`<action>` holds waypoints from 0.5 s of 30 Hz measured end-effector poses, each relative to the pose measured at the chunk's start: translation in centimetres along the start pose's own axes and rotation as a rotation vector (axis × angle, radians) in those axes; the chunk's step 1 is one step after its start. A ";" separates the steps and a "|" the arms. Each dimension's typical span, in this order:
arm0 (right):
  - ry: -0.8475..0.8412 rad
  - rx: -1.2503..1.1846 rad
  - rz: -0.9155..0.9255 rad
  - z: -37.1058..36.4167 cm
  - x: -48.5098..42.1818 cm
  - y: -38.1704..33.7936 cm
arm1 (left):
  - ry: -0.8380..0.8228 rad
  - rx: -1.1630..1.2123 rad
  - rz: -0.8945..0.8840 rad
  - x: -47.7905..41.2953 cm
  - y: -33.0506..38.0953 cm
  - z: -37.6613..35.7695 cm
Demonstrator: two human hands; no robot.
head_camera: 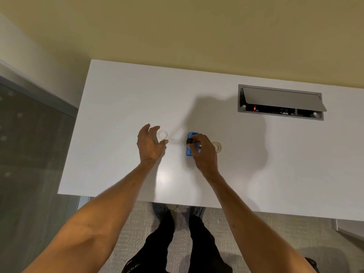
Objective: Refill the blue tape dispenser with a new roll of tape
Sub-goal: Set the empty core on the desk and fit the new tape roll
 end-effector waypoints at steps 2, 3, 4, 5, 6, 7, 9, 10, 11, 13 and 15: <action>-0.002 -0.002 -0.007 0.3 0.2 0.1 | -0.002 0.007 -0.005 0.3 0.4 -0.1; 0.000 -0.004 -0.007 0.5 0.4 0.1 | 0.000 0.009 -0.021 0.6 0.8 -0.2; 0.003 -0.009 -0.004 0.7 0.4 0.1 | 0.001 0.008 -0.045 0.8 1.2 -0.3; 0.007 -0.013 0.000 1.0 0.5 0.2 | 0.000 0.004 -0.074 1.1 1.8 -0.5; 0.012 -0.014 0.001 1.3 0.6 0.3 | -0.006 -0.002 -0.108 1.5 2.4 -0.9; 0.019 -0.014 0.002 1.6 0.7 0.4 | -0.017 -0.013 -0.147 1.9 3.0 -1.3; 0.041 -0.014 0.013 2.5 1.0 0.7 | -0.051 -0.053 -0.226 2.9 4.4 -2.4; 0.054 -0.015 0.025 3.0 1.2 0.9 | -0.071 -0.071 -0.266 3.5 5.1 -3.1; 0.063 -0.015 0.032 3.4 1.3 1.2 | -0.094 -0.081 -0.308 4.1 5.9 -3.7; 0.073 -0.013 0.023 4.5 1.6 2.0 | -0.143 -0.097 -0.400 5.2 7.6 -5.2; 0.093 -0.013 0.011 5.6 1.8 2.8 | -0.179 -0.136 -0.481 6.0 9.0 -6.6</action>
Point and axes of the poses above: each hand's wrist, its own x-axis away from the middle knuckle, its own z-axis out of the back of the hand, y = z × x, the point moved 6 cm from there along -x, towards the middle knuckle, and after that the axes turned 8 degrees about x, right-handed, at the moved point
